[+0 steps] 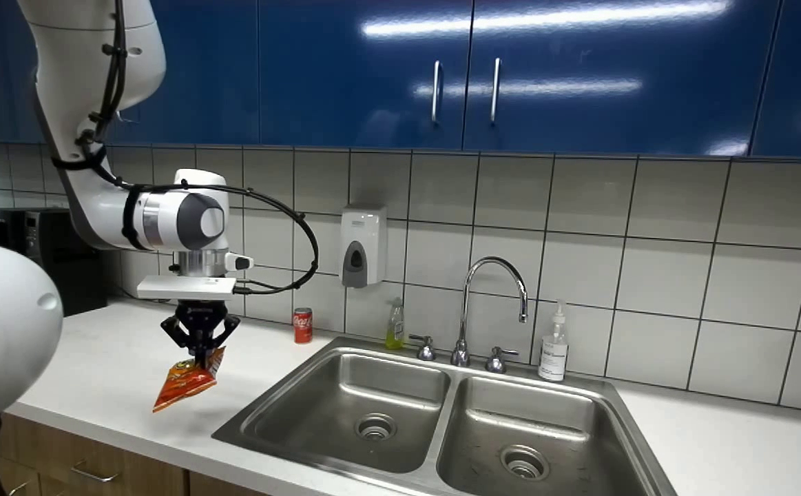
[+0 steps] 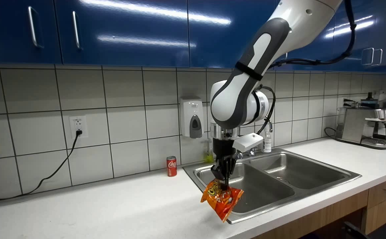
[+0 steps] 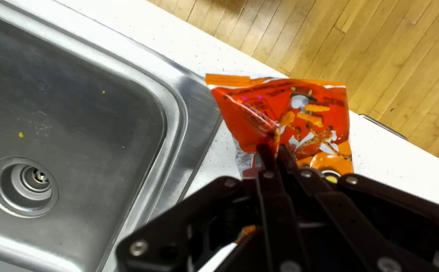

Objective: Remove the orange packet from the sink and put it on the counter.

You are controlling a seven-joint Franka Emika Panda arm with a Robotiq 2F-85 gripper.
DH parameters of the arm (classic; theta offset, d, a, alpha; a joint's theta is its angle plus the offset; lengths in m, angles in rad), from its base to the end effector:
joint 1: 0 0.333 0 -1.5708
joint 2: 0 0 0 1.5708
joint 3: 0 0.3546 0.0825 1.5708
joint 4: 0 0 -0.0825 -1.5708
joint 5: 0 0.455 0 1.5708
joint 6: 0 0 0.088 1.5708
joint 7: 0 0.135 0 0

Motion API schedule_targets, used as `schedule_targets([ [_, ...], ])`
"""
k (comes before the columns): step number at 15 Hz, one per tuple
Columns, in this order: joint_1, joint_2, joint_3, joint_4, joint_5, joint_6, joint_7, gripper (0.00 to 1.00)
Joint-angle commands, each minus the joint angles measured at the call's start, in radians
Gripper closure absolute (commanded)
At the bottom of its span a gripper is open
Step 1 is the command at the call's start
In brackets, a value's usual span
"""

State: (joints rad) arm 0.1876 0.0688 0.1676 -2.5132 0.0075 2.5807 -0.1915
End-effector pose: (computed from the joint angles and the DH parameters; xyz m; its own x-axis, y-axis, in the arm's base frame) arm 0.4741 0.1772 0.2047 0.8577 0.5141 0.0025 0.5141 -0.8576 -0.0153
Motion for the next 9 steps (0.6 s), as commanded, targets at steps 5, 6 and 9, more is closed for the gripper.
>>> schedule_targets([
  [5,0.039,0.071,0.015,0.047,-0.109,0.026,0.167,0.99],
  [6,0.044,0.083,0.014,0.059,-0.116,0.024,0.187,0.99],
  [9,0.058,0.119,0.010,0.100,-0.128,0.018,0.237,0.99],
])
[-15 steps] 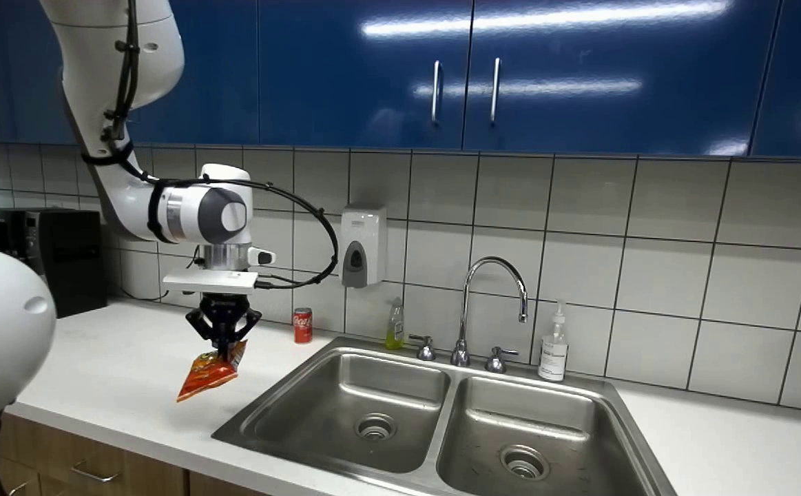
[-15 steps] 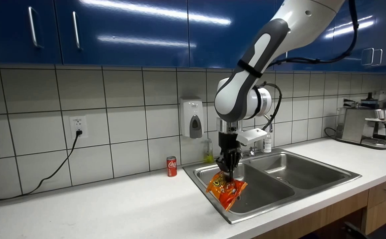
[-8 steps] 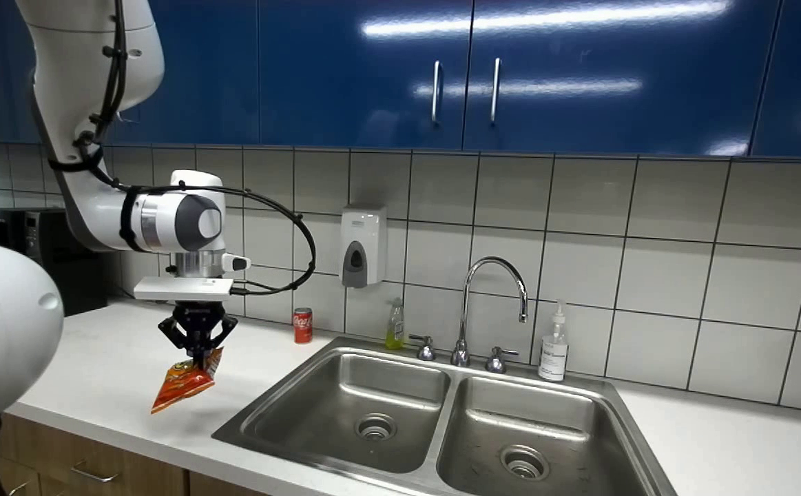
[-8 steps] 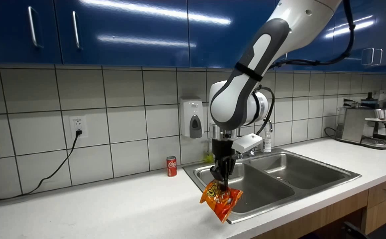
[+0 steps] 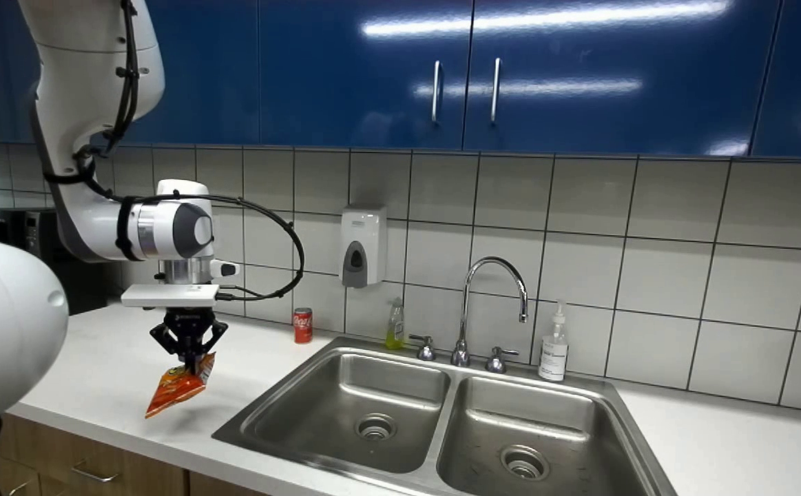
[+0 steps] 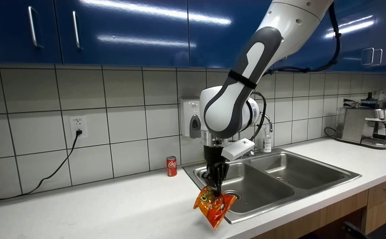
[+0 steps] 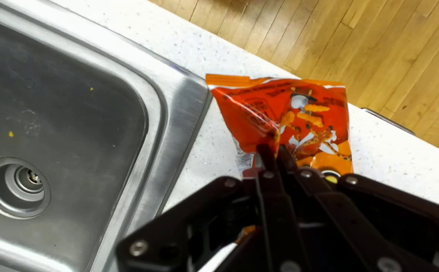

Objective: Remove the orange packet from the sink and put it on the counter.

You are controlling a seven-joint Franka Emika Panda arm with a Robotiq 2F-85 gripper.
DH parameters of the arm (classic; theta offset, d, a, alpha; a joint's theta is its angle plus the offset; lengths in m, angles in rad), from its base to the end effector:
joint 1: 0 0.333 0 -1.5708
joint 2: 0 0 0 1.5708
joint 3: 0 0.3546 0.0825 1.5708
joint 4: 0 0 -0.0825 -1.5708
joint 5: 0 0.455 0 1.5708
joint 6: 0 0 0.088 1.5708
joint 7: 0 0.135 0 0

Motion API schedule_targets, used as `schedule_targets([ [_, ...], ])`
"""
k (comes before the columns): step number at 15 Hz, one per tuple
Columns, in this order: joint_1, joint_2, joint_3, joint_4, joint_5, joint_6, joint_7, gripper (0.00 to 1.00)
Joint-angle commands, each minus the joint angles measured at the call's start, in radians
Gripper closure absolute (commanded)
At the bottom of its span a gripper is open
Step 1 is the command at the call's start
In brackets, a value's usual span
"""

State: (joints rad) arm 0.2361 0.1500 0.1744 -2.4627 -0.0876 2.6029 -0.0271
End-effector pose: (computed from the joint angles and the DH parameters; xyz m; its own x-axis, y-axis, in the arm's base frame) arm 0.4776 0.2116 0.1855 0.8722 0.4891 -0.0078 0.4891 -0.8720 0.0183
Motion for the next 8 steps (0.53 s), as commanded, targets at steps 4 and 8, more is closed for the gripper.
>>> schedule_targets([
  [4,0.026,0.090,-0.006,0.108,-0.052,-0.009,0.129,0.99],
  [8,0.044,0.143,-0.016,0.166,-0.071,-0.010,0.175,0.99],
])
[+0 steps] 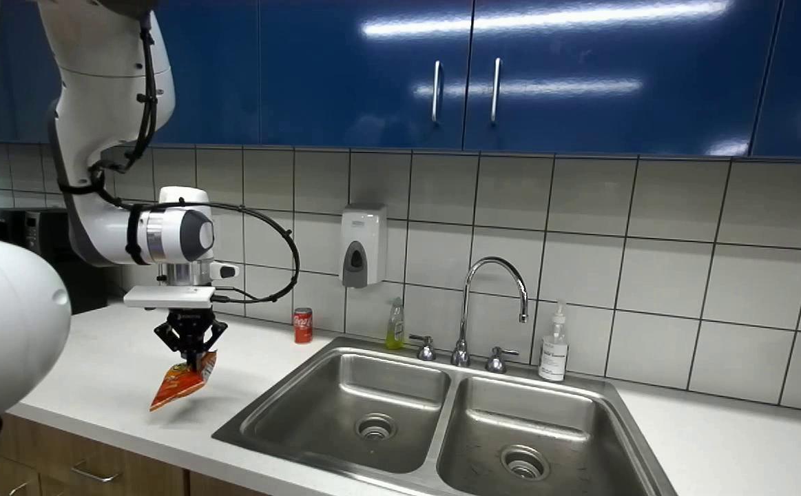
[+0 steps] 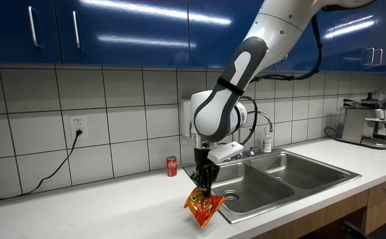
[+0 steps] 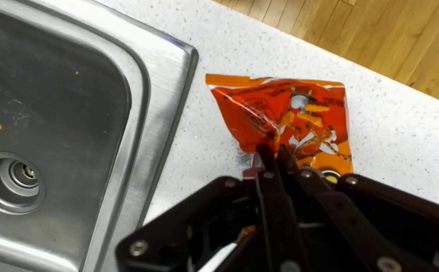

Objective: Remove the orange packet from the sink and put it on the counter.

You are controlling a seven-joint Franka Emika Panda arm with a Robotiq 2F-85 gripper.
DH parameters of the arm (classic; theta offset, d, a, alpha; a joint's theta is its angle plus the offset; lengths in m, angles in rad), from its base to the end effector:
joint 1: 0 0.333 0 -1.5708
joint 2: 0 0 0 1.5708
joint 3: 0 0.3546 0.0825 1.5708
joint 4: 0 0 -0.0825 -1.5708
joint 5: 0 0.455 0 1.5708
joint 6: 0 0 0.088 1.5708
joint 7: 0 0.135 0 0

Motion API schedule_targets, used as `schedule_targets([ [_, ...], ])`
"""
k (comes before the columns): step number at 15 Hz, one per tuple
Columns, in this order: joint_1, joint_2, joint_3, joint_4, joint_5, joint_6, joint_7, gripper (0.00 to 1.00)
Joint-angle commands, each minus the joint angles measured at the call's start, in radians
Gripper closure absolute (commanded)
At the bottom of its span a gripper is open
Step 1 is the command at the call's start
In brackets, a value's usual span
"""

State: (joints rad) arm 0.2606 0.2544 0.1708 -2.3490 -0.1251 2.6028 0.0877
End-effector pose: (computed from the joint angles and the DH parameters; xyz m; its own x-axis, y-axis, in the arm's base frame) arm 0.5083 0.2390 0.1741 0.9024 0.4309 0.0060 0.4307 -0.9022 0.0214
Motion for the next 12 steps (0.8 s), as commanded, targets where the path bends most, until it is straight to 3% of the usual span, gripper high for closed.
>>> schedule_targets([
  [1,0.024,0.050,-0.015,0.064,-0.035,-0.010,0.069,0.99],
  [12,0.074,0.153,-0.059,0.116,-0.066,0.003,0.125,0.99],
])
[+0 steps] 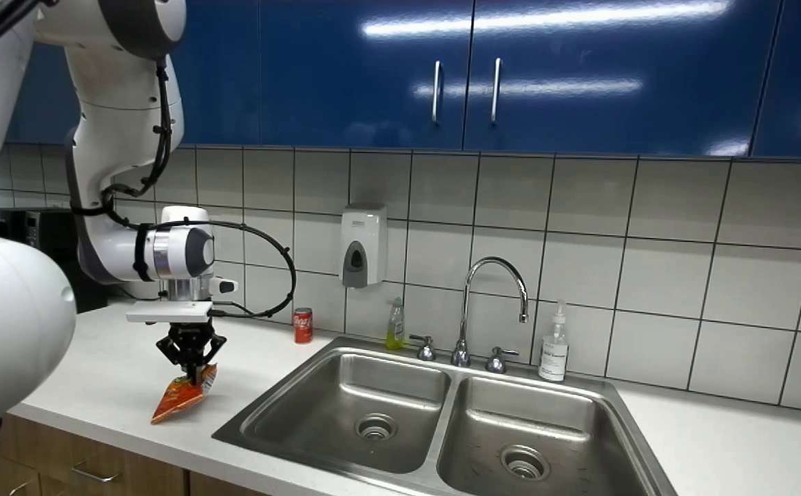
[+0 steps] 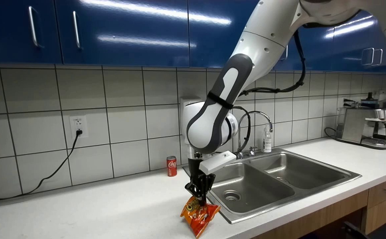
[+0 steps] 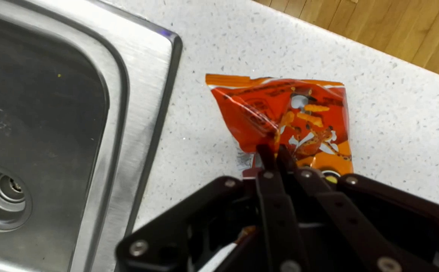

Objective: Remove the orange packet from the sink and put it on the counter.

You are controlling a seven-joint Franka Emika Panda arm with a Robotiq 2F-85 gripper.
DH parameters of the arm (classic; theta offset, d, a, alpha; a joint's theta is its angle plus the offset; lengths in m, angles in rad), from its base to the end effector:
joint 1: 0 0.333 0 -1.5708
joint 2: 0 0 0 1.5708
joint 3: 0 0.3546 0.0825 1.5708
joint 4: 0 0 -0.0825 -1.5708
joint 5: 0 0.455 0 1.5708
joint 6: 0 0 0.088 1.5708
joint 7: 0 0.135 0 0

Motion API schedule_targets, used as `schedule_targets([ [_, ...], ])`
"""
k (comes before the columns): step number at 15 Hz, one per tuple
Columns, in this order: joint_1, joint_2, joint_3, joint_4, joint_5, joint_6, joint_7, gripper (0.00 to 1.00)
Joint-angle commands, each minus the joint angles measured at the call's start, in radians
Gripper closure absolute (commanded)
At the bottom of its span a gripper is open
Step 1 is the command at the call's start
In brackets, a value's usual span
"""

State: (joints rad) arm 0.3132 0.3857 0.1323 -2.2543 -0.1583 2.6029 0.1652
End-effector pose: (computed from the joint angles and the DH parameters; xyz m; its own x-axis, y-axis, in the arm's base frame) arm 0.5252 0.2566 0.1351 0.9175 0.3969 -0.0276 0.3976 -0.9170 0.0321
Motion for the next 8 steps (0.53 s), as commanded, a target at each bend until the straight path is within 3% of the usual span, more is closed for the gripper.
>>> schedule_targets([
  [1,0.025,0.028,-0.024,0.024,-0.032,0.003,0.050,0.99],
  [4,0.036,0.042,-0.033,0.033,-0.032,0.000,0.058,0.99],
  [5,0.040,0.044,-0.036,0.036,-0.033,-0.001,0.065,0.70],
  [6,0.041,0.045,-0.038,0.036,-0.033,0.001,0.066,0.68],
  [8,0.047,0.037,-0.043,0.031,-0.036,0.002,0.071,0.53],
])
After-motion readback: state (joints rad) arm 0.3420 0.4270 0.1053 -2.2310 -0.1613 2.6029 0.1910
